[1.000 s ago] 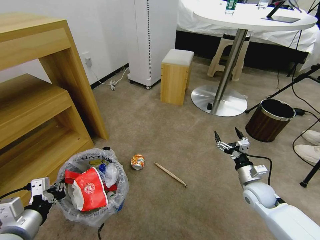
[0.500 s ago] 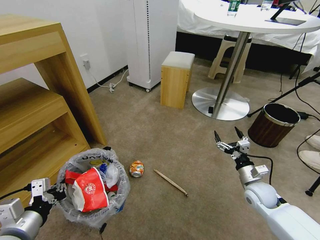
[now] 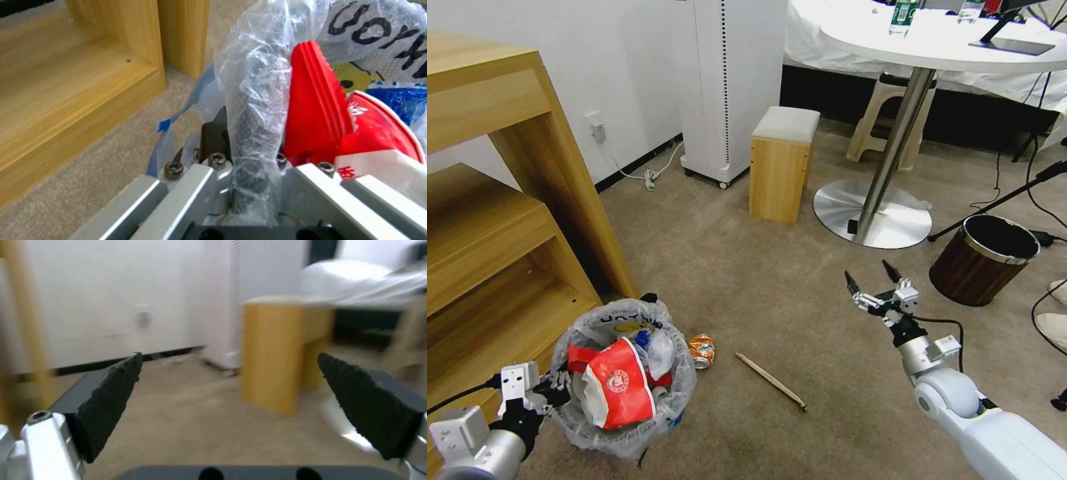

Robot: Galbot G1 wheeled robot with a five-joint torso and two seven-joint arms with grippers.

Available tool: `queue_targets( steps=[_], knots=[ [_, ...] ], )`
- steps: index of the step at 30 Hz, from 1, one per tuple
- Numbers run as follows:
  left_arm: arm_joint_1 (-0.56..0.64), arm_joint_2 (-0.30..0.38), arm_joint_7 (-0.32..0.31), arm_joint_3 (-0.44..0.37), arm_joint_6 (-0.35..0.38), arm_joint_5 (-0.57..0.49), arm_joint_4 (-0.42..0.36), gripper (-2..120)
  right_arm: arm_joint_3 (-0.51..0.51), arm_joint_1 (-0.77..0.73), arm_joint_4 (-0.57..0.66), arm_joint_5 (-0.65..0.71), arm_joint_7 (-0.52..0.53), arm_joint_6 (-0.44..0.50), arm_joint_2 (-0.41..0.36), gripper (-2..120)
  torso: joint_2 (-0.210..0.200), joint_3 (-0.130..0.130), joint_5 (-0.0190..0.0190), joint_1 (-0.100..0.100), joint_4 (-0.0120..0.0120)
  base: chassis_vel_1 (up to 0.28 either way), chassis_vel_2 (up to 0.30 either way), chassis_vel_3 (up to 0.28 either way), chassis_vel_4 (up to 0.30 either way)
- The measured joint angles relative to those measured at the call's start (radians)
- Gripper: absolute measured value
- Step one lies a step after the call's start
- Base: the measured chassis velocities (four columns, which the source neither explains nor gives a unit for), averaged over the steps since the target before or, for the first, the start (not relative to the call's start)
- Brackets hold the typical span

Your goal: Pick up the trash bin and place the garbage on the floor into it.

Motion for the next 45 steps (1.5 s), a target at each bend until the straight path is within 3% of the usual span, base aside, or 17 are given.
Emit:
queue_targets(
  steps=[2,8,11,17,25,32,43,45],
  knots=[
    [-0.005,-0.005,0.000,0.004,-0.004,0.002,-0.001,1,-0.068,0.036,-0.031,0.077,-0.096,0.014,-0.005,100,0.000,0.000,0.0000,0.000,0.0003,0.000,0.000,0.000,0.000],
    [-0.006,-0.010,0.000,0.008,-0.011,0.004,-0.003,1,-0.220,0.052,-0.104,0.182,-0.165,0.020,-0.035,100,0.000,0.000,0.0005,0.000,0.0003,0.000,0.000,0.000,0.000],
    [-0.017,-0.016,-0.001,0.020,-0.012,0.007,-0.001,1,-0.350,0.061,-0.178,0.253,-0.203,0.014,-0.084,100,0.000,0.000,-0.0003,0.000,-0.0003,0.000,0.000,0.000,0.000],
    [-0.026,-0.025,-0.003,0.035,-0.019,0.019,0.009,1,-0.452,0.092,-0.292,0.291,-0.292,0.027,-0.078,100,0.000,0.000,-0.0002,0.000,0.0000,0.000,0.000,0.000,0.000],
    [-0.034,-0.042,-0.003,0.047,-0.030,0.028,0.011,1,-0.592,0.182,-0.518,0.278,-0.376,0.042,0.053,99,0.000,0.000,0.0003,0.000,0.0001,0.000,0.000,0.000,0.000],
    [-0.033,-0.046,-0.002,0.048,-0.041,0.035,0.009,1,-0.678,0.264,-0.645,0.233,-0.391,0.050,0.128,96,0.000,0.000,-0.0002,0.000,0.0003,0.000,0.000,0.000,0.000],
    [-0.038,-0.044,-0.004,0.048,-0.050,0.033,0.007,1,-0.733,0.324,-0.770,0.171,-0.404,0.067,0.194,89,0.000,0.000,-0.0002,0.000,0.0001,0.000,0.000,0.000,0.000],
    [-0.052,-0.039,-0.009,0.048,-0.056,0.024,0.011,1,-0.773,0.360,-0.809,0.111,-0.404,0.085,0.221,89,0.000,0.000,-0.0001,0.000,0.0001,0.000,0.000,0.000,0.000]
  ],
)
